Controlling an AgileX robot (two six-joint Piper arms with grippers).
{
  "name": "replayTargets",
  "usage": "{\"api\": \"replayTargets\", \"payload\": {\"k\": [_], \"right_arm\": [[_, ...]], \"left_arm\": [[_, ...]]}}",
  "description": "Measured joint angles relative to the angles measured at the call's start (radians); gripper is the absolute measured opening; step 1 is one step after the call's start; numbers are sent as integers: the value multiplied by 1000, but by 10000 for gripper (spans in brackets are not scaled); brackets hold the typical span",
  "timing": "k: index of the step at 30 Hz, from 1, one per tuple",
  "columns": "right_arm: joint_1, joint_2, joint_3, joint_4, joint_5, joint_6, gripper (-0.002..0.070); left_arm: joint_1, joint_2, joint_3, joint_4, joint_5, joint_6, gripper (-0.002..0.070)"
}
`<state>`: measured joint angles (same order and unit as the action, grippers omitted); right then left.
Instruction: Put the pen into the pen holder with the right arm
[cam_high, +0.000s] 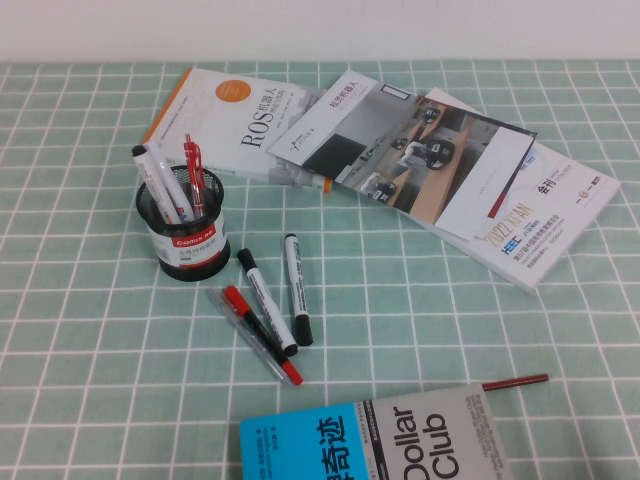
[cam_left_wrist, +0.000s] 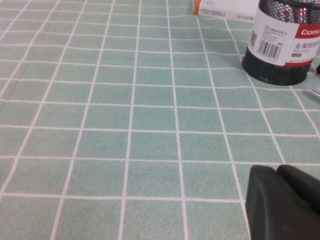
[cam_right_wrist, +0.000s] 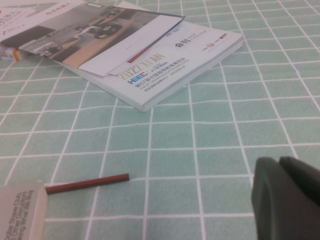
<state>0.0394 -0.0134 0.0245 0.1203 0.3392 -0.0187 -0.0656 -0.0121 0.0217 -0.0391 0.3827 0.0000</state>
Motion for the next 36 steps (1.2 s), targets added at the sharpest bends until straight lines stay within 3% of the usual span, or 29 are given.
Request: {"api": "replayTargets", "payload": {"k": [9, 21, 27, 32, 36], "right_arm": [[0, 0, 0, 37, -10, 0, -20], [0, 0, 2, 719, -216, -3, -20], [0, 0, 2, 763, -187, -43, -20], [0, 58, -92, 733, 0, -69, -20], [0, 234, -257, 635, 194, -74, -20]], "left_arm": [[0, 0, 0, 0, 0, 0, -6], [0, 0, 0, 0, 0, 0, -6], [0, 0, 0, 0, 0, 0, -6], [0, 0, 0, 0, 0, 0, -6], [0, 0, 0, 0, 0, 0, -6]]}}
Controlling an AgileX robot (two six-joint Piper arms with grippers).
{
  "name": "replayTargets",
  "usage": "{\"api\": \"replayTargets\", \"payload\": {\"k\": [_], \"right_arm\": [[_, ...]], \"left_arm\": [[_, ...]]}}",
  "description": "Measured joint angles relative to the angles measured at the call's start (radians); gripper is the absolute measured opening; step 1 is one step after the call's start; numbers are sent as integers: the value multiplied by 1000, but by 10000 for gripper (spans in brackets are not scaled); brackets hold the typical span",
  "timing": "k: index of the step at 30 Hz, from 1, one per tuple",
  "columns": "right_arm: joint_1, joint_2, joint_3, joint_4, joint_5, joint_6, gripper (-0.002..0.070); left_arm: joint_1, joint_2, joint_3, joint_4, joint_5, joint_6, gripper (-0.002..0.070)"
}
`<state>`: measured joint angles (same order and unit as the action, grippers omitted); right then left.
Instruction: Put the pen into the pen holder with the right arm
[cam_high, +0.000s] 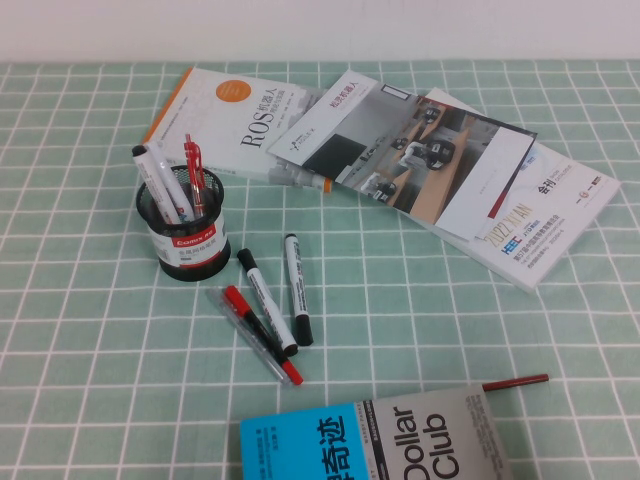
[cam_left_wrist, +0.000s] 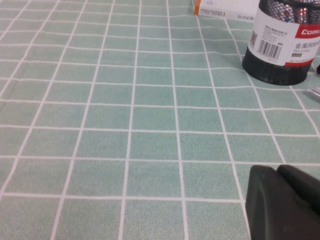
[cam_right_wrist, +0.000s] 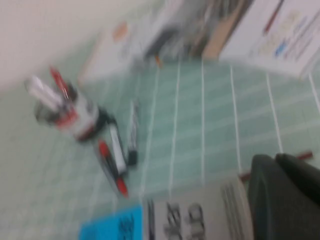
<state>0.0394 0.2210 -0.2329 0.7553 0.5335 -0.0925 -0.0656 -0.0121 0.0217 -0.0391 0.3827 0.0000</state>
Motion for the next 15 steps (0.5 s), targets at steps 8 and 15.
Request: {"api": "replayTargets", "payload": {"k": [8, 15], "right_arm": [[0, 460, -375, -238, 335, -3, -20], [65, 839, -654, -298, 415, 11, -20]], "left_arm": [[0, 0, 0, 0, 0, 0, -6], [0, 0, 0, 0, 0, 0, -6]]}}
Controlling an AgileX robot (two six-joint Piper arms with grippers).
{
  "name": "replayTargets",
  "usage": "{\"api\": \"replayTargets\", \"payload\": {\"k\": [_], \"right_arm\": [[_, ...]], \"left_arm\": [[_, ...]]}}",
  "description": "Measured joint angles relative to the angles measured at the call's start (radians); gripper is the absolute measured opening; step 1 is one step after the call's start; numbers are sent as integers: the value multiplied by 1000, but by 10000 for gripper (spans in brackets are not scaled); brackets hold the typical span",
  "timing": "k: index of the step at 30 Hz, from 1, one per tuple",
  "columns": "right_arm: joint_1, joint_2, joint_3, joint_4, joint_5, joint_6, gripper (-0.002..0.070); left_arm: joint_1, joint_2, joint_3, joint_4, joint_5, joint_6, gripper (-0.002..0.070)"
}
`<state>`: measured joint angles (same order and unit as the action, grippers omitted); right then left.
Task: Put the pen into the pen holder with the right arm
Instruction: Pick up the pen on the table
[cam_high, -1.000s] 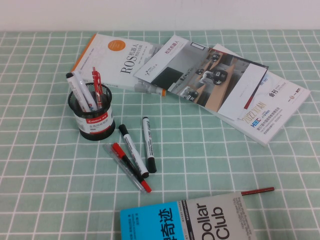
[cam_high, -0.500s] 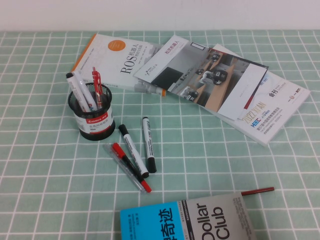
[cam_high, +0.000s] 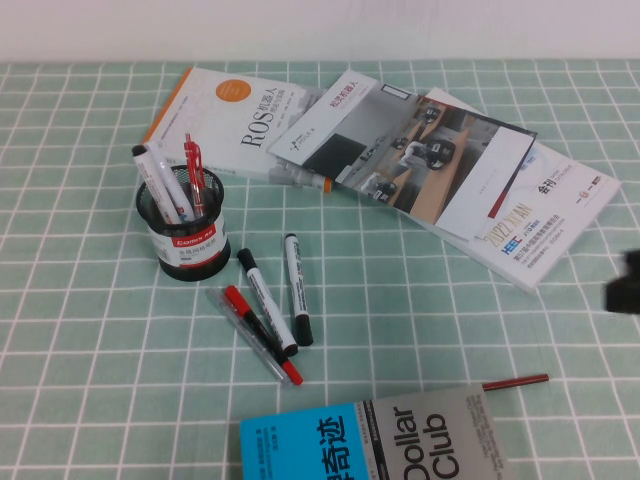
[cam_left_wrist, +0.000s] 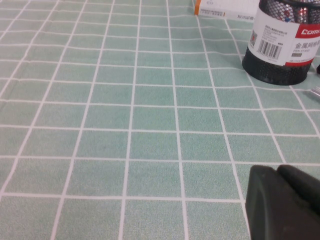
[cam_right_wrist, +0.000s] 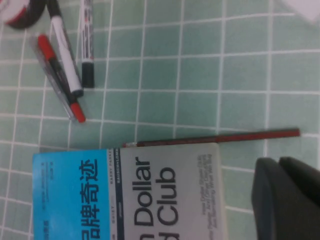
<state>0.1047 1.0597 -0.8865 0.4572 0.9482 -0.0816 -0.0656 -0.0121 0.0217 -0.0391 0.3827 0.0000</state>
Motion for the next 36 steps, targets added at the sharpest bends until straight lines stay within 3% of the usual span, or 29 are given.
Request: {"api": "replayTargets", "payload": {"k": [12, 22, 25, 31, 36], "right_arm": [[467, 524, -429, -249, -18, 277, -20], [592, 887, -827, -294, 86, 329, -9], [604, 977, -941, -318, 118, 369, 41], [606, 1140, -1121, -367, 184, 450, 251], [606, 1247, -1244, -394, 204, 475, 286]], "left_arm": [[0, 0, 0, 0, 0, 0, -6], [0, 0, 0, 0, 0, 0, -6], [0, 0, 0, 0, 0, 0, -6], [0, 0, 0, 0, 0, 0, -6], [0, 0, 0, 0, 0, 0, -6]]}}
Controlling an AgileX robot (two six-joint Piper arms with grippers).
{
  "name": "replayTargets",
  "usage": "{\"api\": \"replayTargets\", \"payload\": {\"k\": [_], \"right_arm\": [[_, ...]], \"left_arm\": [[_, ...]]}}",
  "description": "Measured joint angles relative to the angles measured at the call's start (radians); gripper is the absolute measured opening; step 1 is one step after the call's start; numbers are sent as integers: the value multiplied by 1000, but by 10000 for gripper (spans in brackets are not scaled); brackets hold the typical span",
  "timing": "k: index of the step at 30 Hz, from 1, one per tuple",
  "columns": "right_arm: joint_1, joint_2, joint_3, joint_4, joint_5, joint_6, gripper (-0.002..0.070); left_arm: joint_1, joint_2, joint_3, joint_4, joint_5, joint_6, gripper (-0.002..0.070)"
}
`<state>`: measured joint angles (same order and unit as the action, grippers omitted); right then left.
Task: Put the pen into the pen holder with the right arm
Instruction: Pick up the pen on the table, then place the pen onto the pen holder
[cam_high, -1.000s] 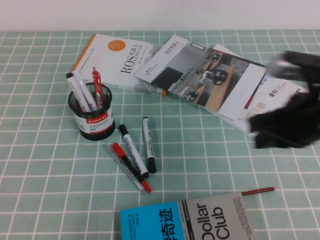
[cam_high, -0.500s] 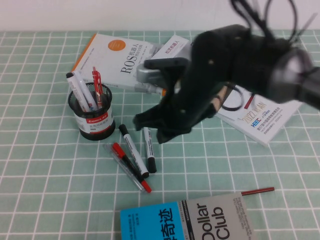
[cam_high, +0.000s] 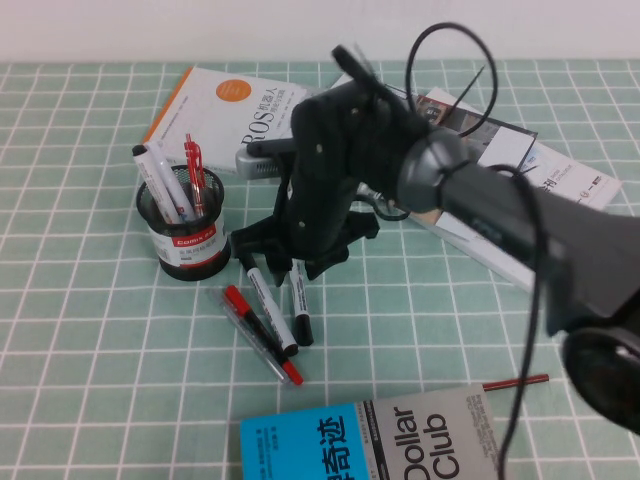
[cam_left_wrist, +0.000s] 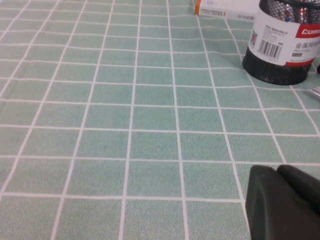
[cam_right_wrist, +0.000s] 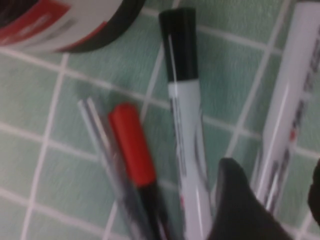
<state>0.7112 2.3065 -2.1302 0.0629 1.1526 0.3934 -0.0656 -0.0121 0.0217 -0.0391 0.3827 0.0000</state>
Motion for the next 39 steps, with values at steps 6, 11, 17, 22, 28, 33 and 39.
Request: {"api": "replayTargets", "payload": {"k": [6, 11, 17, 22, 28, 33, 39], "right_arm": [[0, 94, -100, -25, 37, 4, 279], [0, 139, -145, -47, 61, 4, 278], [-6, 149, -162, -55, 77, 19, 185], [-12, 149, -162, -63, 80, 13, 116], [-12, 134, -160, -48, 80, -23, 116], [-10, 36, -153, -41, 82, -67, 116], [17, -141, -153, -36, 86, -135, 116]], "left_arm": [[0, 0, 0, 0, 0, 0, -6], [0, 0, 0, 0, 0, 0, -6], [0, 0, 0, 0, 0, 0, -6], [0, 0, 0, 0, 0, 0, -6], [0, 0, 0, 0, 0, 0, -6], [0, 0, 0, 0, 0, 0, -6], [0, 0, 0, 0, 0, 0, -6]]}}
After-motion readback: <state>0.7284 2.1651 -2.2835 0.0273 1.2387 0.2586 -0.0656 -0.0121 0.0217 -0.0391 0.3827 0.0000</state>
